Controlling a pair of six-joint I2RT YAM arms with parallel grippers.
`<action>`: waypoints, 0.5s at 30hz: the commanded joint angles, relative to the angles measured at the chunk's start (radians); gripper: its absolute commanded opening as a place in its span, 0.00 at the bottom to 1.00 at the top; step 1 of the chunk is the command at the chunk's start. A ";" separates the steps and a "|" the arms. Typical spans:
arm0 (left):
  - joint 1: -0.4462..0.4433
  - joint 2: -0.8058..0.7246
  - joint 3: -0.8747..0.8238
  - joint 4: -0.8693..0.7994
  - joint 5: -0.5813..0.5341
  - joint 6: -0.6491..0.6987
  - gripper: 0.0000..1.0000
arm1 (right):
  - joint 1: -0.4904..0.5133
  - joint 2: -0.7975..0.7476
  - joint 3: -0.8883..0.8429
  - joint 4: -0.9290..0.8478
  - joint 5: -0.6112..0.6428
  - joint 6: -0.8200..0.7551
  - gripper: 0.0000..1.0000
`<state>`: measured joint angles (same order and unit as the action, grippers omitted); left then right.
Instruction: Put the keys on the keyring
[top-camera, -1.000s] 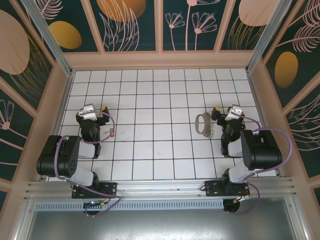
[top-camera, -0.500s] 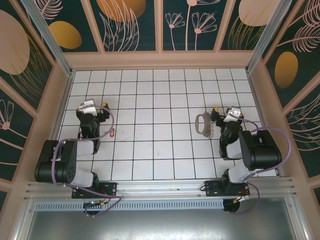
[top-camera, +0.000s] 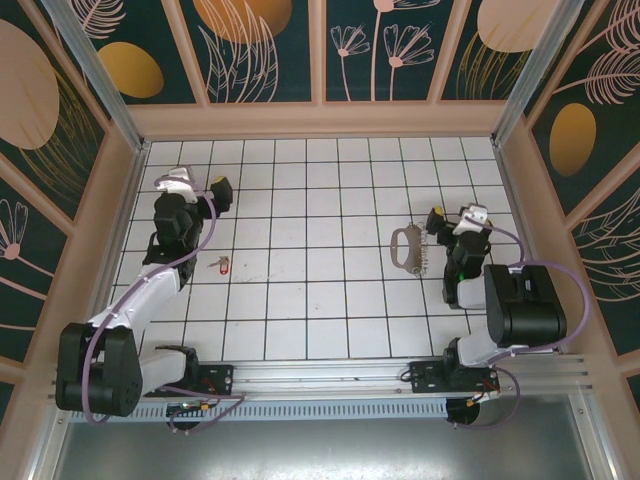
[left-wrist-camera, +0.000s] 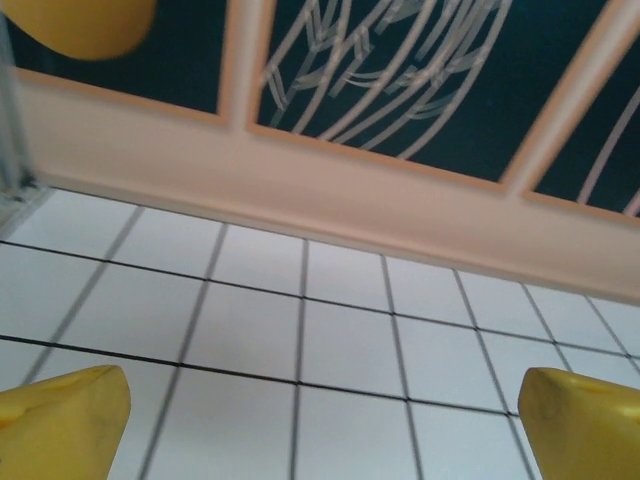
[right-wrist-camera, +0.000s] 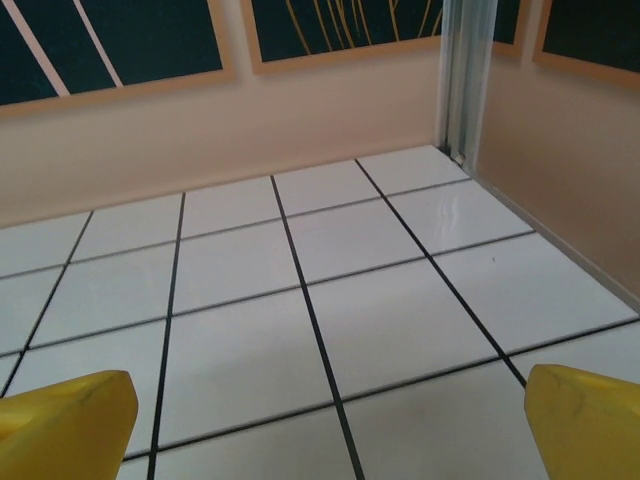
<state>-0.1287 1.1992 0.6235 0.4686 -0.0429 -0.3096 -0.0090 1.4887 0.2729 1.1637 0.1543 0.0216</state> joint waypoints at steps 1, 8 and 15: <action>-0.037 -0.016 0.051 -0.095 0.113 -0.074 0.99 | -0.001 -0.061 0.103 -0.219 -0.046 0.007 0.99; -0.166 0.141 0.232 -0.325 0.184 -0.038 0.99 | 0.082 -0.218 0.190 -0.528 -0.008 0.091 0.99; -0.349 0.157 0.244 -0.318 0.056 -0.022 0.99 | 0.126 -0.382 0.265 -0.916 -0.106 0.259 0.99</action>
<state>-0.4400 1.3586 0.8539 0.1745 0.0540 -0.3412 0.0948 1.1542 0.4931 0.4732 0.1017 0.1879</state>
